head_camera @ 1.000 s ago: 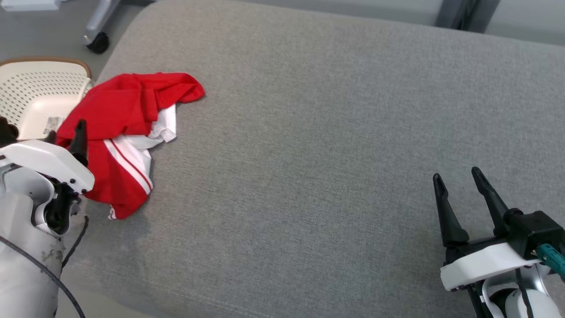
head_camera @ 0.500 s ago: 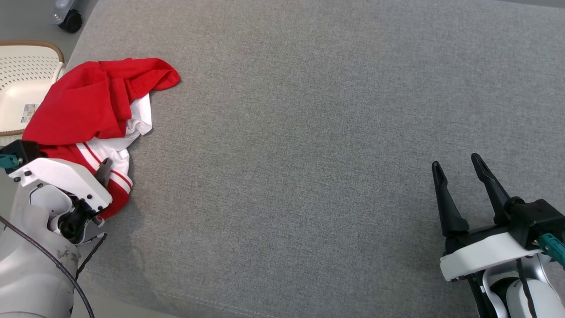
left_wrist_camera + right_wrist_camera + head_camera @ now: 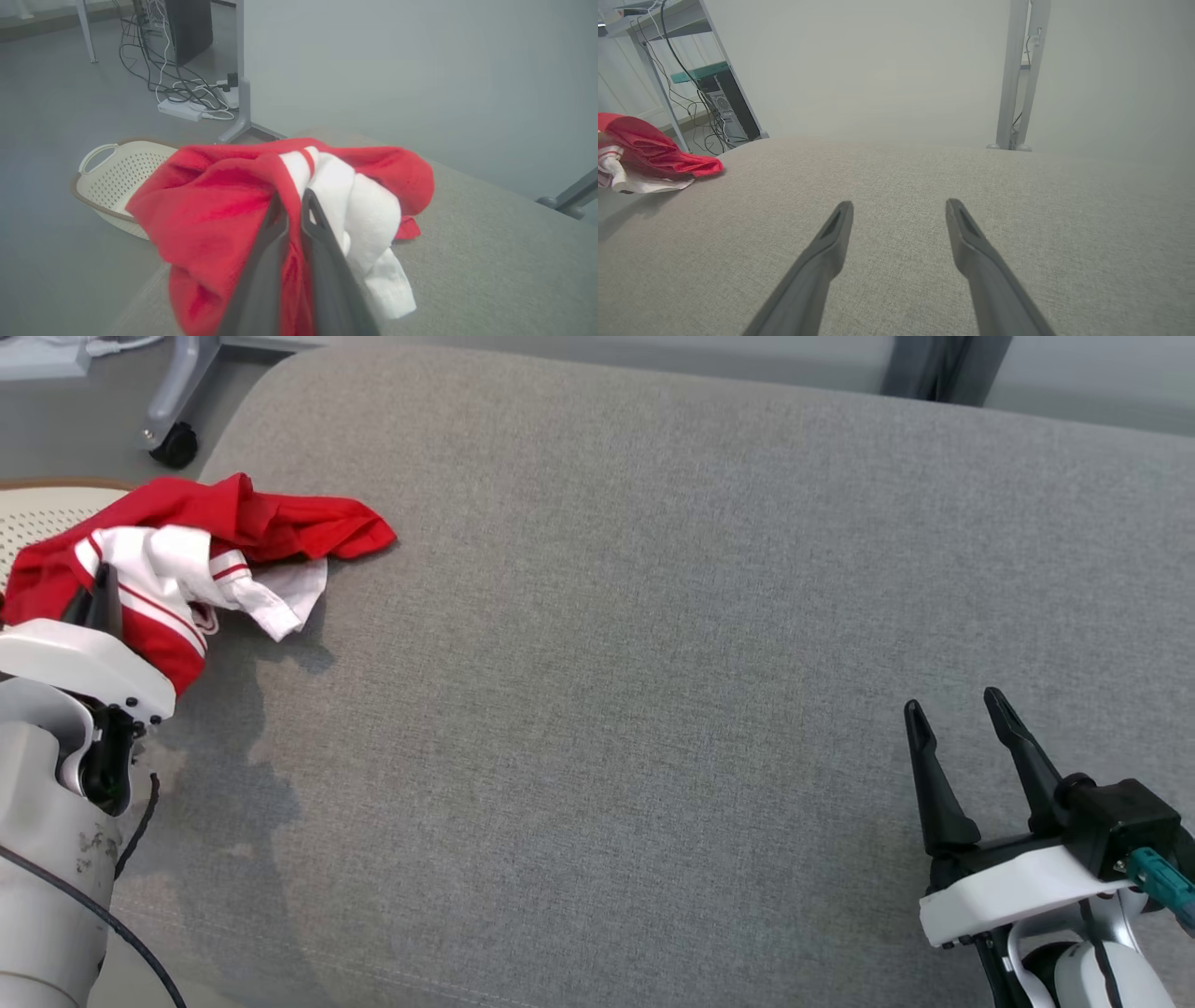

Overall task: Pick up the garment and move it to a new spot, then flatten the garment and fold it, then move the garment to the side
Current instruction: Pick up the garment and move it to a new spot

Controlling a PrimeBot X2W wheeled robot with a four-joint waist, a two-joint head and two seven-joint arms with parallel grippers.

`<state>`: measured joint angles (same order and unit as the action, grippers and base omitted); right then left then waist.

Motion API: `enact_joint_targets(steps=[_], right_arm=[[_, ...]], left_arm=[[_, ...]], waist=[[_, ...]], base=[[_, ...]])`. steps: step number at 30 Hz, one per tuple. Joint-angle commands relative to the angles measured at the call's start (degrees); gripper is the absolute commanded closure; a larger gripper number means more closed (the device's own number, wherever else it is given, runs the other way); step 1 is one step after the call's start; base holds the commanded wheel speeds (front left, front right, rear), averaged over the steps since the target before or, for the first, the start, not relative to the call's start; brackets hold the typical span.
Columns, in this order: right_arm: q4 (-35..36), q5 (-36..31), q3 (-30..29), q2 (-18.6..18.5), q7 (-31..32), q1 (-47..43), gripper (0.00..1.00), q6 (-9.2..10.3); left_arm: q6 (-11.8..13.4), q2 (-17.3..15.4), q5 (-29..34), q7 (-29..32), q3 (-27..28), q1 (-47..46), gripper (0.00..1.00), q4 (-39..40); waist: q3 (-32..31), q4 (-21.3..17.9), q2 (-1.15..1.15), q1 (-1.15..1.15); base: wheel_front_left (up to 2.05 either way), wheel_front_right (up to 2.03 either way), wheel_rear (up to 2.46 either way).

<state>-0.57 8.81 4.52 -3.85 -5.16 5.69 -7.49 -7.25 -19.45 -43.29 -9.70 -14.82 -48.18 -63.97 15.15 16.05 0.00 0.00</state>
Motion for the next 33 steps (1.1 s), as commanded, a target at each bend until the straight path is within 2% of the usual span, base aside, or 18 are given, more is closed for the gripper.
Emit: enact_joint_targets(steps=[1,7,14,25,30,33], right_arm=[[-0.39,0.31,-0.02,-0.02,-0.66,-0.39,0.0,-0.02],[-1.79,1.25,0.07,0.54,-2.21,-1.34,0.0,-0.02],[-2.94,2.26,0.15,0.78,-3.78,-1.43,0.0,-0.02],[-4.16,4.47,-0.16,0.77,-5.83,0.03,0.0,-0.02],[-5.05,5.59,-0.38,0.8,-7.16,1.23,0.0,-0.02],[-5.76,6.36,-0.5,0.79,-7.85,1.78,0.0,-0.02]], left_arm=[[0.13,-0.53,0.76,-1.58,-0.32,-0.69,1.0,0.94],[2.23,-1.09,3.82,-5.03,-1.12,1.97,1.0,7.97],[5.84,-0.4,6.92,-5.44,-2.61,10.35,1.0,25.12],[14.24,-0.18,10.76,3.08,-8.58,23.53,1.0,56.13],[15.15,0.75,11.62,7.19,-12.26,25.29,1.0,63.25],[14.5,2.04,11.83,8.78,-14.71,24.77,1.0,64.22]], waist=[[-1.27,-0.25,0.0,0.0],[-4.18,-1.84,0.0,0.0],[-5.99,-6.0,0.0,0.0],[-4.18,-16.06,0.0,0.0],[-2.41,-21.27,0.0,0.0],[-1.37,-24.29,0.0,0.0]], base=[[0.0,0.0,0.0],[0.0,0.0,0.0],[0.0,0.0,0.0],[0.0,0.0,0.0],[0.0,0.0,0.0],[0.0,0.0,0.0]])
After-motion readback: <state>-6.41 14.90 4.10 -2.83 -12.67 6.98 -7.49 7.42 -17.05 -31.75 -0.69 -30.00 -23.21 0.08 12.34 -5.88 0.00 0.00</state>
